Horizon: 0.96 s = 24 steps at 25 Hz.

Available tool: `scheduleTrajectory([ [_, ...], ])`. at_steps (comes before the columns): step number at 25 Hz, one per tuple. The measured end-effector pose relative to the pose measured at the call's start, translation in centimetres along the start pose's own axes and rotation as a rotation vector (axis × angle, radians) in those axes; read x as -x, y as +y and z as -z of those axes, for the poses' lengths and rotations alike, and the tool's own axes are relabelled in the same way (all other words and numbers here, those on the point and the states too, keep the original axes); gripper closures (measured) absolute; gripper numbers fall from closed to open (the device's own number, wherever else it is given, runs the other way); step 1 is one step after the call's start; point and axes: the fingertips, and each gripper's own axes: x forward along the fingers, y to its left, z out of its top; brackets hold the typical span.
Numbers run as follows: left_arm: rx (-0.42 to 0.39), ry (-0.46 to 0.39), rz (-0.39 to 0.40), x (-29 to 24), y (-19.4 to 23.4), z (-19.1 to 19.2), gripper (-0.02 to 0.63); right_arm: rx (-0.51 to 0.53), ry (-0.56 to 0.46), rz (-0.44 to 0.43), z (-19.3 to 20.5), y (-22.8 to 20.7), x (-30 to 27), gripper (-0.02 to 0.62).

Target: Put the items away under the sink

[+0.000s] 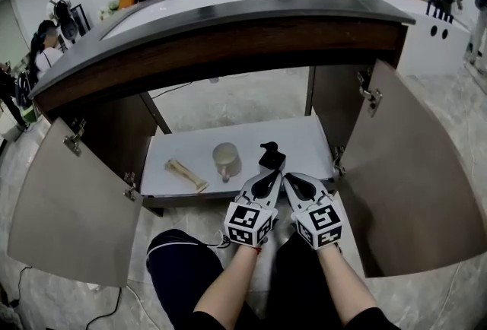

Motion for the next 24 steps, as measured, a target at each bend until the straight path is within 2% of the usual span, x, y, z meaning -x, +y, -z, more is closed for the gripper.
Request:
scheduleTrajectory([
  [16, 0.004, 0.031, 0.036, -0.2, -1.4, 1.1, 0.597, -0.025, -0.004, 0.011, 0.5, -0.5, 1.9, 0.557],
  [24, 0.029, 0.064, 0.022, -0.5, -0.6, 2.6, 0.597, -0.033, -0.004, 0.017, 1.1, -1.2, 2.8, 0.557],
])
